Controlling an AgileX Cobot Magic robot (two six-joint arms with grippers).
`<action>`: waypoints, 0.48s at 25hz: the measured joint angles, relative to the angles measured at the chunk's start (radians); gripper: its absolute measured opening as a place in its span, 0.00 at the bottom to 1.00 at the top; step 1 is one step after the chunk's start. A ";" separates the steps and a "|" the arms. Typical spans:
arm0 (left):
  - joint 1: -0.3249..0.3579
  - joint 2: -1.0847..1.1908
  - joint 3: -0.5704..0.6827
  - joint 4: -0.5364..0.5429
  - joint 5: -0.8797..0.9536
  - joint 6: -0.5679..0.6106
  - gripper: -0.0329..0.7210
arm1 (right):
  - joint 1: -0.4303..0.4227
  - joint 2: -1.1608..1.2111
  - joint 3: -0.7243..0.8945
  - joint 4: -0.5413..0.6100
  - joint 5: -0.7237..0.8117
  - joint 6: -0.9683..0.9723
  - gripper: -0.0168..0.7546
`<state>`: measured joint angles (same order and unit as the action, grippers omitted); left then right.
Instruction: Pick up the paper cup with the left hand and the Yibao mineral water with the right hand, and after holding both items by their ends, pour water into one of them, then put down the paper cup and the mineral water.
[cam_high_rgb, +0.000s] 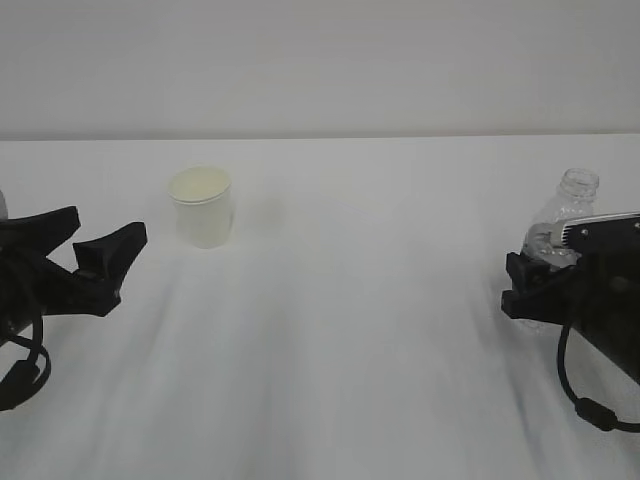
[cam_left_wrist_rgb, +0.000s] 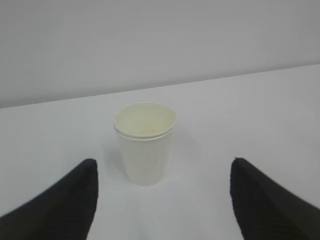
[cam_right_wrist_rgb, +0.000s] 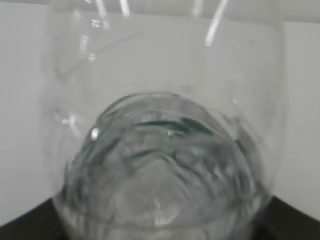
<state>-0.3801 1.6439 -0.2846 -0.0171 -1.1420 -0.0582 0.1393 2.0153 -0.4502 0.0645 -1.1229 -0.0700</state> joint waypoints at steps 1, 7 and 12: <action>0.000 0.000 0.000 0.000 0.000 0.000 0.83 | 0.000 0.000 0.000 0.000 0.000 0.000 0.61; 0.000 0.000 0.000 0.000 0.000 0.000 0.83 | 0.000 0.000 0.000 0.000 0.000 0.000 0.61; 0.000 0.000 0.000 0.000 0.000 0.022 0.83 | 0.000 0.000 0.000 0.000 0.002 0.000 0.61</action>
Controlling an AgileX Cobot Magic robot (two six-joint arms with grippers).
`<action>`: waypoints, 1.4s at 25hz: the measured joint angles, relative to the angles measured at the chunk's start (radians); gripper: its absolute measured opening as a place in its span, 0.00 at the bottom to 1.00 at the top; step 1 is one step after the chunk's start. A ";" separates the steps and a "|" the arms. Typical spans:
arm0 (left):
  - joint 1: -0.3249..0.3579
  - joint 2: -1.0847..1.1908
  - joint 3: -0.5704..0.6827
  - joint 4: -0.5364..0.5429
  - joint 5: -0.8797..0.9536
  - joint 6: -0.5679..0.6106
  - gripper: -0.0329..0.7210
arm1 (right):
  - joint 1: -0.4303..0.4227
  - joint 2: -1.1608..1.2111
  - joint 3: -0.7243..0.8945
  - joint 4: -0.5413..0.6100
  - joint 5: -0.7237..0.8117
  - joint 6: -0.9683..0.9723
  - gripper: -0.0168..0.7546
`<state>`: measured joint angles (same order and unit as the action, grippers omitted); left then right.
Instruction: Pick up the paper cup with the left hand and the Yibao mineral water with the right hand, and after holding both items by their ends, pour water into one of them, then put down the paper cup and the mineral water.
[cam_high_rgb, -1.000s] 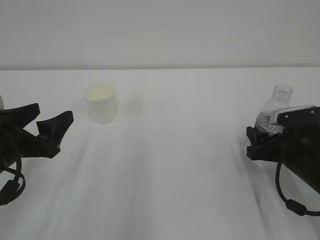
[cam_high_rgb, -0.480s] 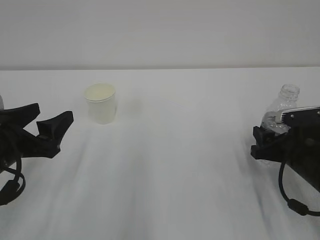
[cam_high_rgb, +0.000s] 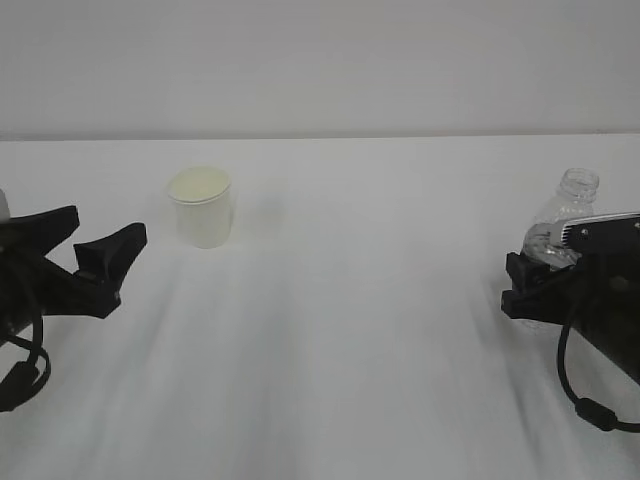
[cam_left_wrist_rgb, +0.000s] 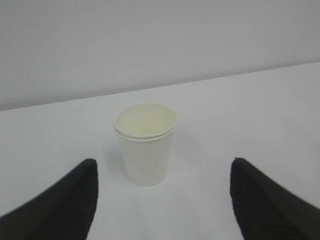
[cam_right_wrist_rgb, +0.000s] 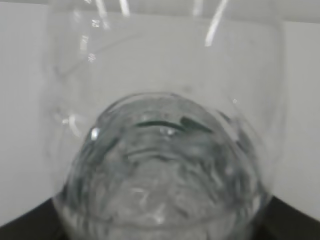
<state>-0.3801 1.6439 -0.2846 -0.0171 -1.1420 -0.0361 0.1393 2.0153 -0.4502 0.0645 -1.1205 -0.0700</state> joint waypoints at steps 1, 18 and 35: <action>0.000 0.000 0.000 -0.002 0.000 0.008 0.83 | 0.000 0.000 0.000 0.000 0.000 0.000 0.61; 0.000 0.272 -0.183 -0.023 0.000 0.014 0.83 | 0.000 -0.001 0.000 -0.004 0.000 0.000 0.61; 0.000 0.499 -0.390 0.017 0.000 -0.034 0.83 | 0.000 -0.001 0.000 -0.006 0.000 0.000 0.61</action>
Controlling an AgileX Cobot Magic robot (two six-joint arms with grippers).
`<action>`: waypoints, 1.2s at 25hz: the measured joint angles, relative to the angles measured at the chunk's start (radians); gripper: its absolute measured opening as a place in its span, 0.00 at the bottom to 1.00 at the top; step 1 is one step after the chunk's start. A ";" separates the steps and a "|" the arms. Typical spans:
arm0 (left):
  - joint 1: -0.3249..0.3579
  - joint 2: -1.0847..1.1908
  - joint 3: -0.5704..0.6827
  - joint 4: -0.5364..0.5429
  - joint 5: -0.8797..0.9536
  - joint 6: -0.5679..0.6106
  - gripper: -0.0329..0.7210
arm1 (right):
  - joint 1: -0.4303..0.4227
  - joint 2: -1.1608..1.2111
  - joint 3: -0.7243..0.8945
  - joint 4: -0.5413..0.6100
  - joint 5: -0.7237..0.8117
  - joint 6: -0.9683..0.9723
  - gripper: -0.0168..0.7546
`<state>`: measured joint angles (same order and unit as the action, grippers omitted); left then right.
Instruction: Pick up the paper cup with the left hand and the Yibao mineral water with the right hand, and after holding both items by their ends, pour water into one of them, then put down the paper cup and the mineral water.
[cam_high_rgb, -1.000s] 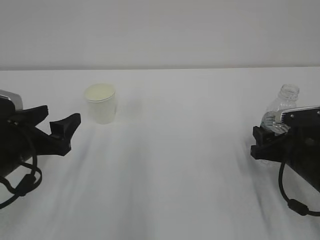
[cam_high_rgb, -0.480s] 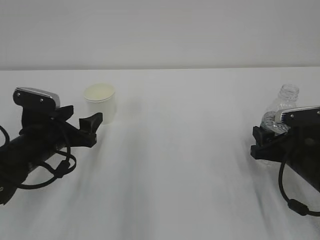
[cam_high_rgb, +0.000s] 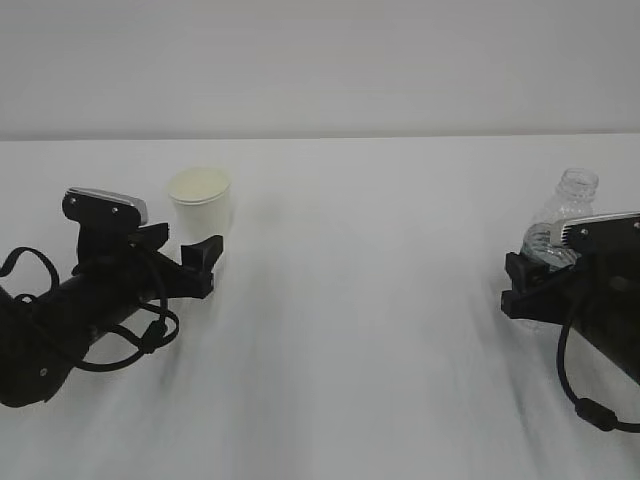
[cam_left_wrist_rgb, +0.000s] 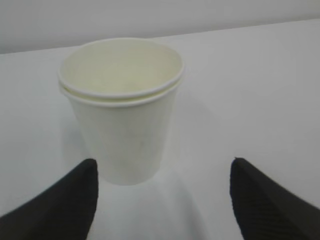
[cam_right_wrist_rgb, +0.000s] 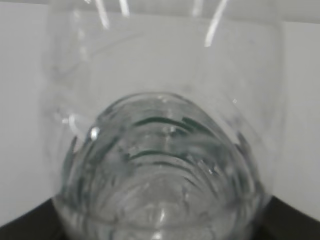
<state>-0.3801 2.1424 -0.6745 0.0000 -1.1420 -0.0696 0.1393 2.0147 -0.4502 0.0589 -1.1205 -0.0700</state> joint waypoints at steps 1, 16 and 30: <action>0.000 0.010 -0.006 0.000 0.000 -0.001 0.83 | 0.000 0.000 0.000 0.000 0.000 0.000 0.61; 0.007 0.130 -0.111 0.029 0.000 -0.006 0.83 | 0.000 0.000 0.000 0.000 0.000 0.000 0.61; 0.069 0.132 -0.153 0.055 0.000 -0.006 0.83 | 0.000 0.000 0.000 0.000 0.000 0.000 0.61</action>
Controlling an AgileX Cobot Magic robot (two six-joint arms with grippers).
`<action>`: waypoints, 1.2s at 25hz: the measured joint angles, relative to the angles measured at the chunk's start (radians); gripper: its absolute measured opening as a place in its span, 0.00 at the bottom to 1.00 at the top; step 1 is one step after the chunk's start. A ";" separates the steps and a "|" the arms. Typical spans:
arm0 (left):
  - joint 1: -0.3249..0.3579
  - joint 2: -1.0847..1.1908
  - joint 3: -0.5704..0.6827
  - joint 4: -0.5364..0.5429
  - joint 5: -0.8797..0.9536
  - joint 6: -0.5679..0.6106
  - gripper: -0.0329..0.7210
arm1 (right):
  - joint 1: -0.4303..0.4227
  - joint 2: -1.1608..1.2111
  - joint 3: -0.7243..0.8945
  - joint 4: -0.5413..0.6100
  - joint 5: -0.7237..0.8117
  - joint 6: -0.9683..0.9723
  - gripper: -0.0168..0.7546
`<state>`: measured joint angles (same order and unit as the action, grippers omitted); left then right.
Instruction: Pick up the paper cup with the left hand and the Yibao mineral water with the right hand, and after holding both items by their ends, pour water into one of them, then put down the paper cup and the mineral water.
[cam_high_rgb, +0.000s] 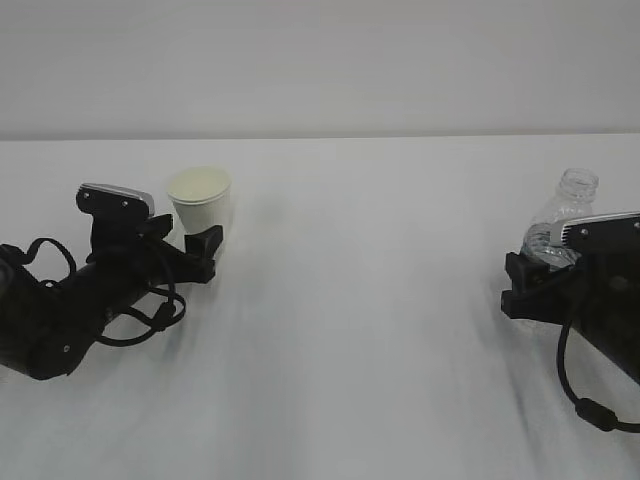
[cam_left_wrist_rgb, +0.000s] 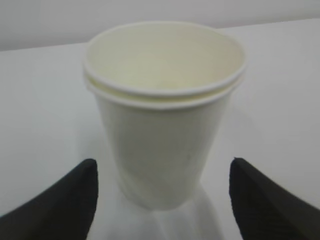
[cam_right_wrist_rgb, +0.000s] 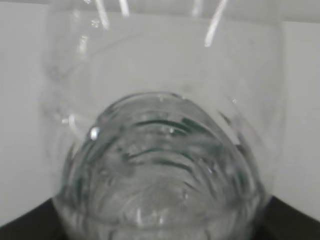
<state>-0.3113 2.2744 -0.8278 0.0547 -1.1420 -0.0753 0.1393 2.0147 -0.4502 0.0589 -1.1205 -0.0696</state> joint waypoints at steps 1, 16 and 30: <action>0.000 0.000 -0.005 0.005 0.000 0.000 0.83 | 0.000 0.000 0.000 0.000 0.000 0.000 0.61; 0.000 0.000 -0.013 0.013 0.000 0.000 0.83 | 0.000 -0.082 0.002 -0.017 0.004 0.000 0.61; 0.000 0.000 -0.013 0.017 0.000 0.000 0.83 | 0.000 -0.156 0.079 -0.016 0.004 -0.091 0.61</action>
<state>-0.3113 2.2744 -0.8406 0.0715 -1.1420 -0.0753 0.1393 1.8590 -0.3713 0.0426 -1.1164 -0.1607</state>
